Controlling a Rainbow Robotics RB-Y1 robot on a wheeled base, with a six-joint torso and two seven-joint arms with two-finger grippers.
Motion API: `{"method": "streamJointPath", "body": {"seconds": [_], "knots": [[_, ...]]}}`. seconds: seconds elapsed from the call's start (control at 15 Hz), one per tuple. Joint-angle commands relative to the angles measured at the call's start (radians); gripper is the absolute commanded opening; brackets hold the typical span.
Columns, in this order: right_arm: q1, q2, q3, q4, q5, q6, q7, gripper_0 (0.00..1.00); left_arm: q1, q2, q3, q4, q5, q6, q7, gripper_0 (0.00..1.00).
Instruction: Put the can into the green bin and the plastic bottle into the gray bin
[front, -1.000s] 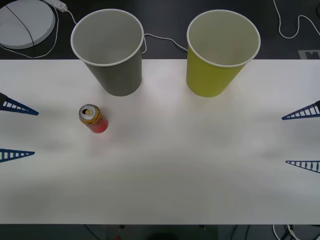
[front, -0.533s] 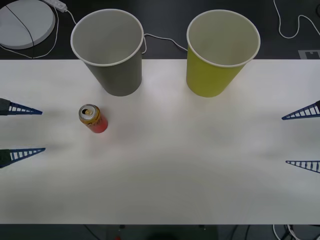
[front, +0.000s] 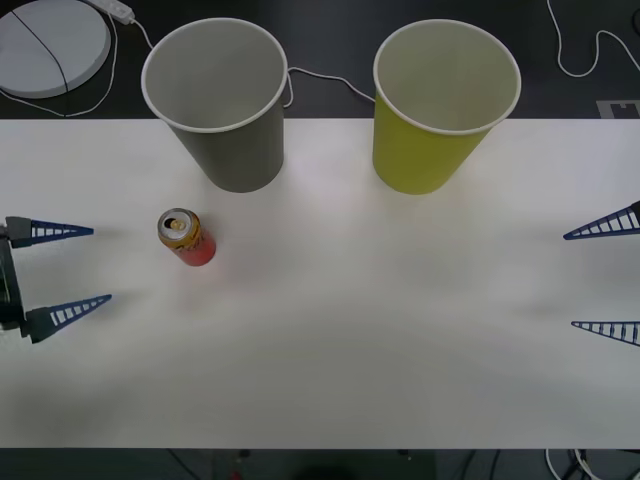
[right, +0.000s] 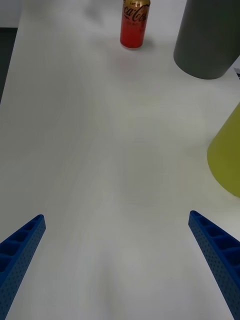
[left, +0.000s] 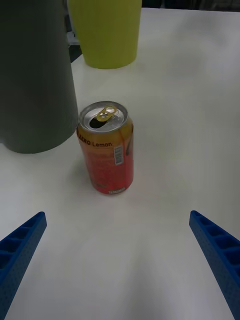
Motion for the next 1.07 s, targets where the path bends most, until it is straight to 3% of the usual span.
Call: {"method": "streamJointPath", "body": {"seconds": [0.07,0.27,0.6,1.07], "knots": [[0.000,0.000,0.000,0.000,0.000,0.000,0.000,1.00,-0.043,-0.047,0.000,0.104,0.002,-0.038,-0.050,1.00],[0.000,0.000,0.000,0.000,0.000,0.000,0.000,1.00,-0.102,-0.078,-0.028,0.217,0.016,-0.058,-0.113,1.00],[0.000,0.000,0.000,0.000,0.000,0.000,0.000,1.00,-0.255,-0.087,-0.222,0.469,0.172,-0.078,-0.264,1.00],[0.000,0.000,0.000,0.000,0.000,0.000,0.000,1.00,-0.290,-0.174,-0.235,0.524,0.200,-0.054,-0.273,1.00]]}}
